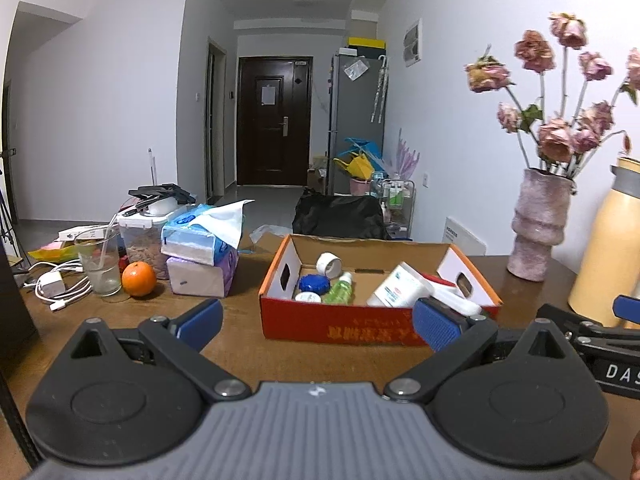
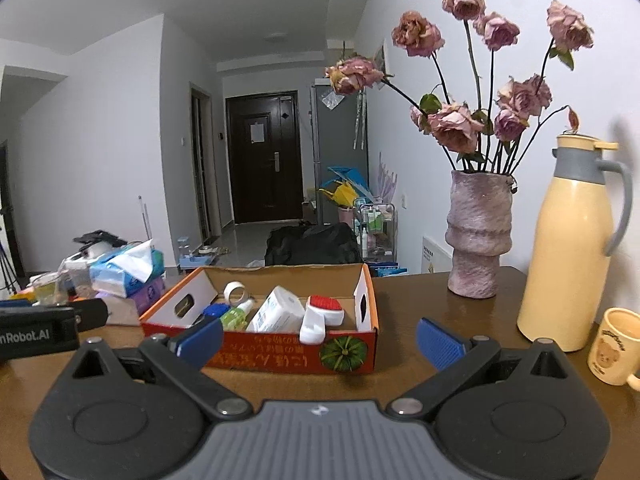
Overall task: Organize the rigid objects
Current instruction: 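Withdraw both open tools back from the box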
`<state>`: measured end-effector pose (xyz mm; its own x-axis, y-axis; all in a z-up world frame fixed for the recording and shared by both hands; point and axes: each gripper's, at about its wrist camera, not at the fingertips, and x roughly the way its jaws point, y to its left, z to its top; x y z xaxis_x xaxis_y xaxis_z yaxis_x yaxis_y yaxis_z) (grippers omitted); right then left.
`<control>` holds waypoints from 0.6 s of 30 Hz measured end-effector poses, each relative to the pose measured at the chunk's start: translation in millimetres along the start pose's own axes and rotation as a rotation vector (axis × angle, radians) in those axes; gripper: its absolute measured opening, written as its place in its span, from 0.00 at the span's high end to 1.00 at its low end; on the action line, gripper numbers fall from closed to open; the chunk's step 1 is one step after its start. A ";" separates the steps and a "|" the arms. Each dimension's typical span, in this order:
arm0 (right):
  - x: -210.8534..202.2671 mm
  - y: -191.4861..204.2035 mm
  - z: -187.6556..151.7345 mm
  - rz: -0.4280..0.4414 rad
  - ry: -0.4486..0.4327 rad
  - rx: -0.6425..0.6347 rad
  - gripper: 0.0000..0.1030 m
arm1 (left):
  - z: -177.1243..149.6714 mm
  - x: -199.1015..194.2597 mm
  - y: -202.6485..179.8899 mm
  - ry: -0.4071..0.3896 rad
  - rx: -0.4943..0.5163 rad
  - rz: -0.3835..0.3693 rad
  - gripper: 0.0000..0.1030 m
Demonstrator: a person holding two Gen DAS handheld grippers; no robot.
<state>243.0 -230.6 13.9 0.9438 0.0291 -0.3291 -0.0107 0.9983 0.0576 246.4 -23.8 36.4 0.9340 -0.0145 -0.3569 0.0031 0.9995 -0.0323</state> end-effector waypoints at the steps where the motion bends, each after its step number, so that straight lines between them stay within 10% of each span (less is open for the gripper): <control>1: -7.7 0.0 -2.5 0.002 0.000 -0.006 0.00 | -2.8 -7.5 -1.2 0.000 0.000 -0.005 0.00; 18: -130.8 -3.1 -51.9 0.022 0.004 -0.046 0.00 | -67.2 -117.2 1.2 0.037 -0.007 -0.012 0.00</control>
<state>102.5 -234.8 7.8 0.9420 0.0509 -0.3318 -0.0463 0.9987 0.0218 112.9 -22.9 15.5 0.9202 -0.0281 -0.3905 0.0120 0.9990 -0.0436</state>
